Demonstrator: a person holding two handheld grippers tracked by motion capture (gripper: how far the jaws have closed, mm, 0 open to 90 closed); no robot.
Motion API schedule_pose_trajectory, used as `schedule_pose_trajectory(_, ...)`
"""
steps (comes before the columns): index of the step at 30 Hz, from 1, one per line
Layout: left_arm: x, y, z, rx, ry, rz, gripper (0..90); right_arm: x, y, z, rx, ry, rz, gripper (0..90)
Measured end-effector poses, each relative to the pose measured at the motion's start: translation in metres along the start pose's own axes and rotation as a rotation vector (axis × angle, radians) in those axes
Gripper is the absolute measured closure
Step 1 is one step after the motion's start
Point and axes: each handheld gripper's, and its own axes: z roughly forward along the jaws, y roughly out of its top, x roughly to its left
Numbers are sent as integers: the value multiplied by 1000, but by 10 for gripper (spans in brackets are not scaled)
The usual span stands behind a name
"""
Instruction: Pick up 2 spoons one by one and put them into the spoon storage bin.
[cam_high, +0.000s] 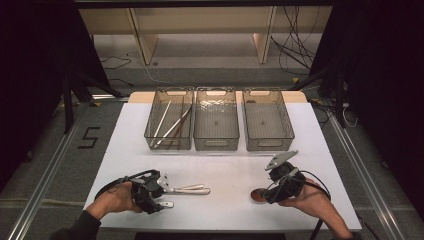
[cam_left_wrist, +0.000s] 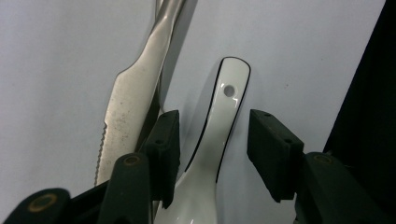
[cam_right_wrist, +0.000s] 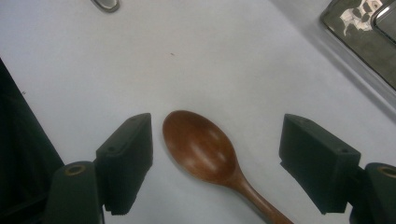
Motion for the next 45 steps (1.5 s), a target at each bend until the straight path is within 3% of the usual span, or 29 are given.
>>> schedule_pose_trajectory(10, 3, -2, 6, 47, -5, 7, 635, 1, 0, 0, 4, 2, 1, 272)
schedule_pose_trajectory(19, 3, 0, 8, 62, 1, -27, 732, 2, 1, 0, 5, 3, -2, 273)
schedule_pose_trajectory(24, 4, 1, 7, 66, -4, -54, 742, 2, 1, 0, 5, 1, -2, 274)
schedule_pose_trajectory(28, 5, 0, 7, 56, -21, -82, 745, 2, 1, 0, 4, 0, 2, 275)
schedule_pose_trajectory(39, 12, -2, -1, 4, -17, -186, 748, 1, 1, 0, 4, 0, 1, 276)
schedule_pose_trajectory(45, 18, -4, -10, -76, -36, -254, 750, 1, 1, -1, 2, 2, -2, 276)
